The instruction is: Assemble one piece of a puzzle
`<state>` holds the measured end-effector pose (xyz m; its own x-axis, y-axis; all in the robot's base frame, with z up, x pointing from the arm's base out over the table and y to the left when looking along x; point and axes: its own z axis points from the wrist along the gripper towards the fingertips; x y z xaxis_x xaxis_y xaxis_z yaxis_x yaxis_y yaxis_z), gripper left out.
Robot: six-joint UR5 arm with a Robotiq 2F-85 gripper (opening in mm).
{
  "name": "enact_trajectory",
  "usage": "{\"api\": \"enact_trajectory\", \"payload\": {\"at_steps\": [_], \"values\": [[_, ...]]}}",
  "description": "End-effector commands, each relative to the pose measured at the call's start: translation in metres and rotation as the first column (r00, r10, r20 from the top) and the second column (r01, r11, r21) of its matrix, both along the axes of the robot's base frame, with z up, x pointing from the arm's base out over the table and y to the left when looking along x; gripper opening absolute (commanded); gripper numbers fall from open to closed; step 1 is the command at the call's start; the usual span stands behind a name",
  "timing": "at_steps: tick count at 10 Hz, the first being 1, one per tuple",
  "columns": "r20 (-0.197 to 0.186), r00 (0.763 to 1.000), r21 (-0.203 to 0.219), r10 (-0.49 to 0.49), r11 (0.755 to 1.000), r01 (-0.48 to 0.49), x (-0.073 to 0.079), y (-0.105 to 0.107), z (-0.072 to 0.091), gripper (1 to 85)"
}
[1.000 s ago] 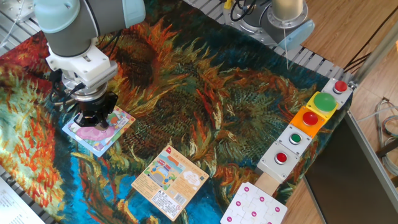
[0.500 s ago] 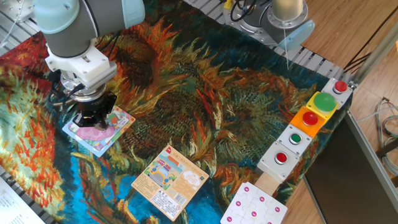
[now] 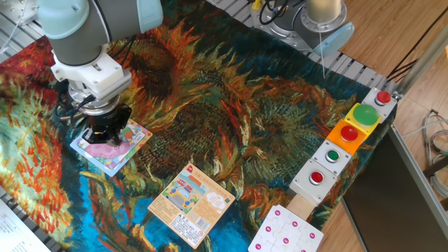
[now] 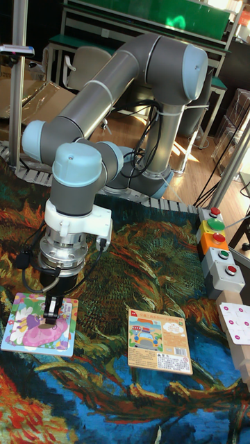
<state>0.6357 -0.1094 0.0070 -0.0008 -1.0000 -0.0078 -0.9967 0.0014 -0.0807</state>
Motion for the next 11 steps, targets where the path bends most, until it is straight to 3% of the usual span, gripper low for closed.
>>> {"api": "enact_trajectory", "payload": {"at_steps": [1,11], "values": [[0.004,1.0,0.017,-0.008,1.0,0.008,-0.0019,0.0038,0.0006,1.3],[0.008,1.0,0.025,-0.009,1.0,0.009,-0.0042,0.0042,0.0016,1.3]]}}
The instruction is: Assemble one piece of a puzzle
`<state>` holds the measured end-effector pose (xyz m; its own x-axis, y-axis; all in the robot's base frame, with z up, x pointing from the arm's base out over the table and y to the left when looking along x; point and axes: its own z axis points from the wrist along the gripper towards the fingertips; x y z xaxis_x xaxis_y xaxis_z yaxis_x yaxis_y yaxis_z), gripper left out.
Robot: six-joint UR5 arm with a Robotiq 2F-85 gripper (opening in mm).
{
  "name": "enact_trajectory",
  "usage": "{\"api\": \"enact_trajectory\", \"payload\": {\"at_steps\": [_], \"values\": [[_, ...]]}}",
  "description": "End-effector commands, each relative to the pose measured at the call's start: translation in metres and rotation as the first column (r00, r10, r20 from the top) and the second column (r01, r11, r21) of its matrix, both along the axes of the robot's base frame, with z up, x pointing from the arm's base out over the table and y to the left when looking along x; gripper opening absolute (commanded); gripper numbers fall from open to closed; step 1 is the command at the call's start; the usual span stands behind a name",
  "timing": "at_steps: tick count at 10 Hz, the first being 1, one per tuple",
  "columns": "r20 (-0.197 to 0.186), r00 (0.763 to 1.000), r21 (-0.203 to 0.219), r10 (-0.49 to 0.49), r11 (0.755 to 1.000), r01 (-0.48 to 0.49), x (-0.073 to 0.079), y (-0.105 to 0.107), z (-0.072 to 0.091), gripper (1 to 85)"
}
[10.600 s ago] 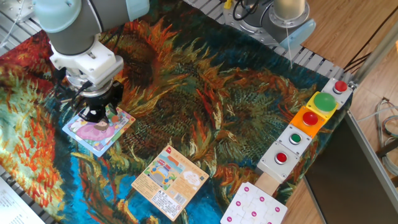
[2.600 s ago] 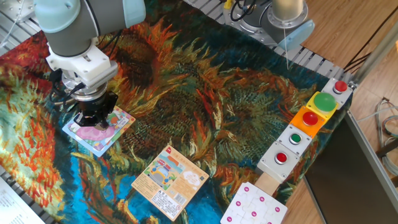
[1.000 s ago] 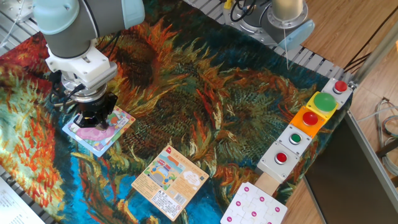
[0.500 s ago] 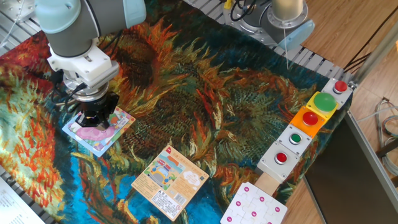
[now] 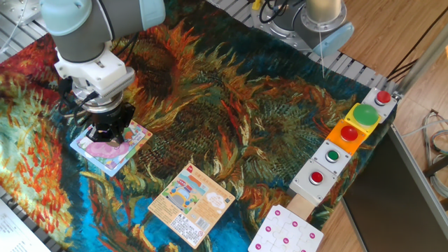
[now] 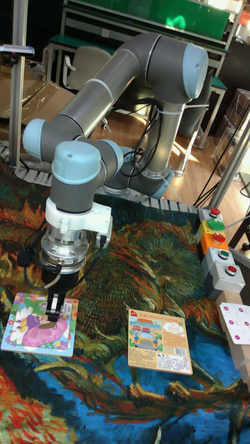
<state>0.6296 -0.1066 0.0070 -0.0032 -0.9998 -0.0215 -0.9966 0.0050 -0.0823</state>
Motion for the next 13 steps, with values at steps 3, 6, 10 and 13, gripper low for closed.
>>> {"api": "enact_trajectory", "payload": {"at_steps": [3,6,10,13], "values": [[0.005,1.0,0.007,0.001,1.0,-0.001,0.008,0.002,0.001,1.3],[0.012,1.0,0.007,0.005,1.0,-0.005,0.01,0.004,0.0,1.3],[0.02,1.0,0.013,0.009,1.0,-0.01,0.004,0.005,-0.004,1.3],[0.015,1.0,0.01,0.008,1.0,-0.008,-0.001,0.002,-0.003,1.3]]}}
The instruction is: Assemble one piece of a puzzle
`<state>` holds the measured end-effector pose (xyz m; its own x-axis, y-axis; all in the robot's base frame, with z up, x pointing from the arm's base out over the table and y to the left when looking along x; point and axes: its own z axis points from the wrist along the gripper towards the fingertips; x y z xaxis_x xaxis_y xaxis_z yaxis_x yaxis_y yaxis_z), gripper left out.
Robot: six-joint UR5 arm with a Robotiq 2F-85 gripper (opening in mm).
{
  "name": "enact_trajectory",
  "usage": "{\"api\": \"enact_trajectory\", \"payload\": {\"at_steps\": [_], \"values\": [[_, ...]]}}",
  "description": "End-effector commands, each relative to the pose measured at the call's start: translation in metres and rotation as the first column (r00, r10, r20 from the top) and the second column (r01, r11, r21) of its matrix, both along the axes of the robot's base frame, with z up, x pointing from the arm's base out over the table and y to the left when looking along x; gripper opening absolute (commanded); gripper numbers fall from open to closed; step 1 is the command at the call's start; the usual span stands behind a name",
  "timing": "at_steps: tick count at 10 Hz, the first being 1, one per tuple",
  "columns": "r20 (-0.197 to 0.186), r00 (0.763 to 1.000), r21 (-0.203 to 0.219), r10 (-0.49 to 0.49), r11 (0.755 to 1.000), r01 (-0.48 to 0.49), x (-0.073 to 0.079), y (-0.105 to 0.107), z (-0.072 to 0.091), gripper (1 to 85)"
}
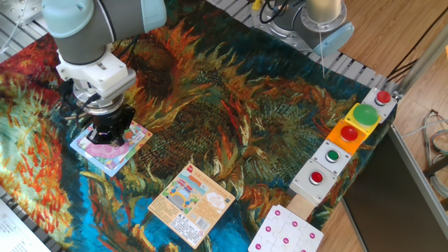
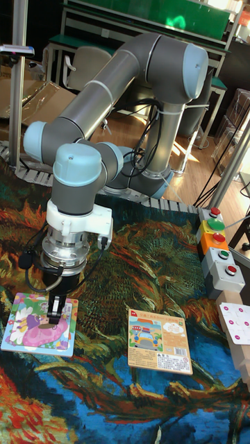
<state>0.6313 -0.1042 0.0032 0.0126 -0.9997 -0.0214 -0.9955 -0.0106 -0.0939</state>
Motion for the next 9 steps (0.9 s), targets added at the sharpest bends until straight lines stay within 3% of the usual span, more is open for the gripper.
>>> {"api": "enact_trajectory", "payload": {"at_steps": [1,9], "values": [[0.002,1.0,0.01,-0.009,1.0,0.009,-0.0041,-0.0003,0.0016,1.3],[-0.002,1.0,0.018,-0.016,1.0,0.016,-0.0084,-0.0004,0.0038,1.3]]}}
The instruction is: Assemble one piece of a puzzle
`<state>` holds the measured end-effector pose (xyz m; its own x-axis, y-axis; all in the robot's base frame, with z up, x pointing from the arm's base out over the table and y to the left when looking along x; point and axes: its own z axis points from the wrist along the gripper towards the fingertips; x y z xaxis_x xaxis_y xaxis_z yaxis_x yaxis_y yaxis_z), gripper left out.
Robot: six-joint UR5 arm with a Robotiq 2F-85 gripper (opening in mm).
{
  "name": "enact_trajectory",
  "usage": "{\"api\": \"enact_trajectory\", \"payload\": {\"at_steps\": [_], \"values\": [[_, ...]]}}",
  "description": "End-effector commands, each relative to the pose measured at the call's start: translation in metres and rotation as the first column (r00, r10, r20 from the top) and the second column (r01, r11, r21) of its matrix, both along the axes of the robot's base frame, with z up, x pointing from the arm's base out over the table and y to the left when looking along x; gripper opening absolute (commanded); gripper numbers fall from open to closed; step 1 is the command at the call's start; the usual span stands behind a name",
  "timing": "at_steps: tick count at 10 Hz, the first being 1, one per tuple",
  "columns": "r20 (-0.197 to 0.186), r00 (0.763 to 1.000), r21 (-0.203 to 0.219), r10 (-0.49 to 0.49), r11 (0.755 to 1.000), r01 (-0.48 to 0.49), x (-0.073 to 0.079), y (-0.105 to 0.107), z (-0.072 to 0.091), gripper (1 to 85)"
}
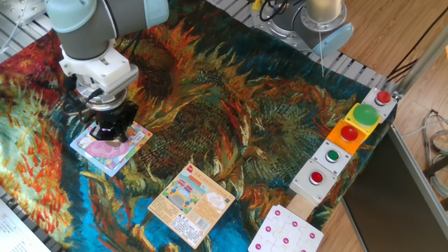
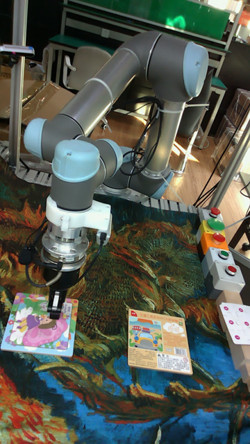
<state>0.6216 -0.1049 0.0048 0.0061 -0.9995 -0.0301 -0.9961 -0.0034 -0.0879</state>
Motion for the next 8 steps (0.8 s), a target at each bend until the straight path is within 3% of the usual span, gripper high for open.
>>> {"api": "enact_trajectory", "payload": {"at_steps": [1,5,8], "values": [[0.006,1.0,0.007,-0.01,1.0,0.01,0.003,-0.001,0.004,1.3],[-0.005,1.0,0.008,-0.007,1.0,0.007,0.01,-0.005,0.01,1.3],[0.003,1.0,0.006,-0.004,1.0,0.004,0.013,-0.008,0.006,1.3]]}}
